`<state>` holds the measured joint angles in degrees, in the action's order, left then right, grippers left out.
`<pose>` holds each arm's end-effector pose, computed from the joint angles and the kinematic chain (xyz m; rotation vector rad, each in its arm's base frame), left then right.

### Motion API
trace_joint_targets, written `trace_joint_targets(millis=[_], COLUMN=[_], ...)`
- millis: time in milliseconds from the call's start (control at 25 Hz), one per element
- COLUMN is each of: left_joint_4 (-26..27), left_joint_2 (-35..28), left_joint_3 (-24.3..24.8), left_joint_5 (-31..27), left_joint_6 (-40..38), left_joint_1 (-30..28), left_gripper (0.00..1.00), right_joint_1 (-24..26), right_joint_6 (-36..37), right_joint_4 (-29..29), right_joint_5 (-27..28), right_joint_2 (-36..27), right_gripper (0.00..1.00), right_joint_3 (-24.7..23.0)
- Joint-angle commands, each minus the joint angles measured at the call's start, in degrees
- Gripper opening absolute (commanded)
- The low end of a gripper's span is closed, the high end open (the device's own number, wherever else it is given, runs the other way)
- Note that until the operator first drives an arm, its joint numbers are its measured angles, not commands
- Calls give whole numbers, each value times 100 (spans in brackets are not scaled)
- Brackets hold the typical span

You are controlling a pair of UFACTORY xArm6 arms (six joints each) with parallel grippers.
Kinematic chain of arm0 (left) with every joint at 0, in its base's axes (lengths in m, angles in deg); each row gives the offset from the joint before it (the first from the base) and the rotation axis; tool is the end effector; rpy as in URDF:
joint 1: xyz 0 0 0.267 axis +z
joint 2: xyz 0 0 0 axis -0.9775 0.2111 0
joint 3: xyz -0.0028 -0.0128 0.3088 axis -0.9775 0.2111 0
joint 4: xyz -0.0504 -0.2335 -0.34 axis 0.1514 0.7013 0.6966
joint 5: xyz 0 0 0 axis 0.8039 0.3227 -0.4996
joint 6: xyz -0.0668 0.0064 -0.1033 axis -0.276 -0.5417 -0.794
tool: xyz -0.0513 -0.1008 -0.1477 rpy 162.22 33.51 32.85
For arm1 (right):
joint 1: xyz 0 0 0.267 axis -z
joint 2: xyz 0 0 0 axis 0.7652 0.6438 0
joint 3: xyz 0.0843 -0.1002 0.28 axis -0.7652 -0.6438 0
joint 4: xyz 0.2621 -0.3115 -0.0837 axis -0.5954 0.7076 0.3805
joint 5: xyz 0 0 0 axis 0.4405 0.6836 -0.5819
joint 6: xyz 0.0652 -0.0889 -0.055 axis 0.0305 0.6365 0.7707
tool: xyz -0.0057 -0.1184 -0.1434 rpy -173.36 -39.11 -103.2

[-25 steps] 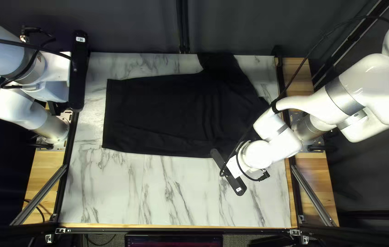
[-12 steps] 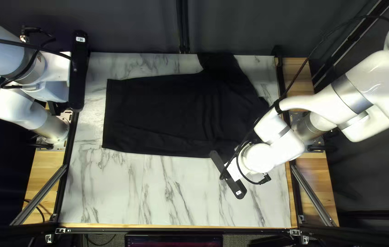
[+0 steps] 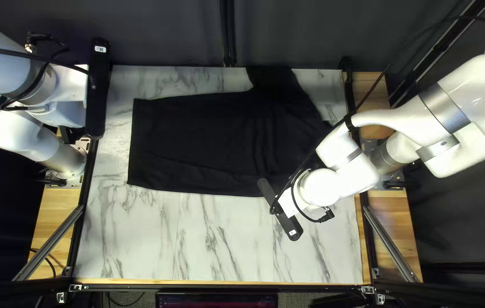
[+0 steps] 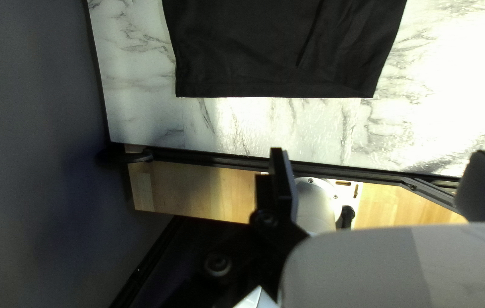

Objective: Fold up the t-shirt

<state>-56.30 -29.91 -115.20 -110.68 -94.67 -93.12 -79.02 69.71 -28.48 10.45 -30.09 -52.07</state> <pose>0.3126 -0.0221 0.3959 -2.9431 -0.0295 -0.1170 0.3271 0.1435 0.0561 2.8506 0.8057 -0.1453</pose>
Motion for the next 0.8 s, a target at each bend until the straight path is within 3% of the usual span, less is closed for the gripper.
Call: trace_joint_targets(millis=[40,280,440,480,520,560,600,800], left_joint_4=[0,0,0,0,0,0,0,0], left_joint_2=[0,0,0,0,0,0,0,0], left_joint_3=[0,0,0,0,0,0,0,0], left_joint_5=[0,0,0,0,0,0,0,0], left_joint_6=[0,0,0,0,0,0,0,0], left_joint_1=[0,0,0,0,0,0,0,0], left_gripper=[100,100,100,100,100,100,100,100], right_joint_1=[-142,-213,-96,-77,-21,12,28,119], right_joint_6=[-95,-72,182,226,316,361,380,316], right_joint_4=[-111,-337,-557,-589,-646,-672,-681,-437], right_joint_5=[-44,-508,-1072,-1118,-1239,-1300,-1326,-1104], right_joint_2=[79,310,540,555,569,556,546,225], right_gripper=[12,22,35,55,60,92,100,100], right_joint_3=[38,-159,-439,-464,-568,-637,-669,-725])
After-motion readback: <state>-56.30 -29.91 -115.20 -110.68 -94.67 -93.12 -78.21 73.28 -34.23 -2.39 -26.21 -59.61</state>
